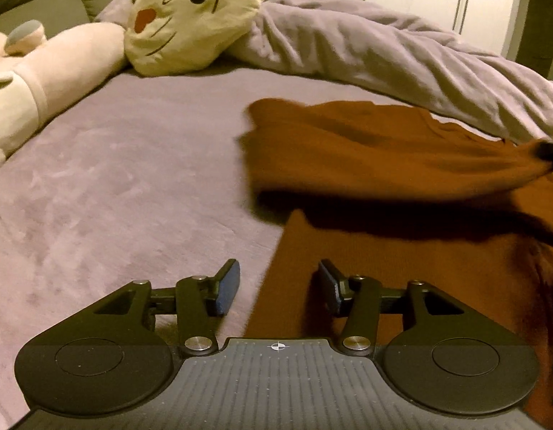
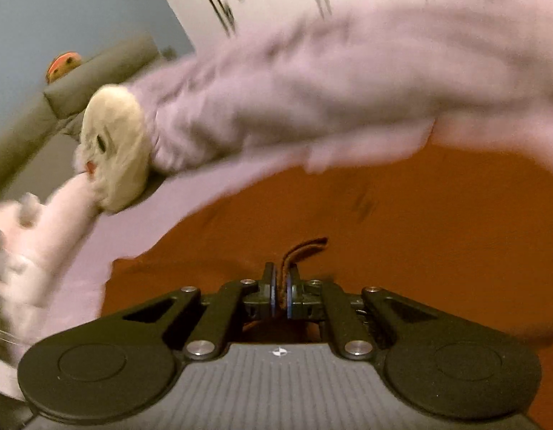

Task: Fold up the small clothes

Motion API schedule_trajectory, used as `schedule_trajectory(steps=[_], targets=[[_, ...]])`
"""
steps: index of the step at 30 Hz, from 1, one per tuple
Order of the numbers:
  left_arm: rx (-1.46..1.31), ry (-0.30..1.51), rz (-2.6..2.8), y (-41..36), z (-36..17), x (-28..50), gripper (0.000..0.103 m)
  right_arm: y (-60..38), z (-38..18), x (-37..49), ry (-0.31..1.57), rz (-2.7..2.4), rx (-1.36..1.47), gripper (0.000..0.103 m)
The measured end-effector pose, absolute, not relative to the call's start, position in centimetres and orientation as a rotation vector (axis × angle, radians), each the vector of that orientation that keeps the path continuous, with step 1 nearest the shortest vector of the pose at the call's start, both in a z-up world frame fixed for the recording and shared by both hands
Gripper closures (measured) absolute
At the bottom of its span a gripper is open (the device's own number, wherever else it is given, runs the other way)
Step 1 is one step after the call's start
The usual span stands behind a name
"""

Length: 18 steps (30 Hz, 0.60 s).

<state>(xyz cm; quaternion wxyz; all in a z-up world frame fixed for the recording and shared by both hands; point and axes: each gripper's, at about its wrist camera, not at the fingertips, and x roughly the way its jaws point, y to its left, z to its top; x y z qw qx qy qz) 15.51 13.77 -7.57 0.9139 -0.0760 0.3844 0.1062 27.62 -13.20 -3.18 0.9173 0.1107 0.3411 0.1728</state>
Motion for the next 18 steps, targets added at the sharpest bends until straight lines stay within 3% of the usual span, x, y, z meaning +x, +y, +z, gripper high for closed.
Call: schedule_trajectory(steps=[3,7,9,13,18], targets=[[-0.165,0.795,0.229,13.8,-7.7,15.8,0.049,-15.7,-1.3,26.4,0.568,0.200,0.039,0.098],[-0.168,0.800,0.218,13.1,-7.4,16.2,0.049,-19.1,-3.2,27.0,0.654,0.110,-0.006,0.096],[-0.154,0.797,0.210,12.7,-7.1,16.3,0.047,-21.7,-4.7,27.3,0.738,0.117,0.120,0.096],[-0.118,0.797,0.211,12.3,-7.0,16.8,0.045,-25.1,-6.0,27.3,0.776,0.138,0.357,0.066],[-0.118,0.793,0.223,12.0,-6.7,17.7,0.043,-25.8,-7.2,28.0,0.816,0.138,0.407,0.062]])
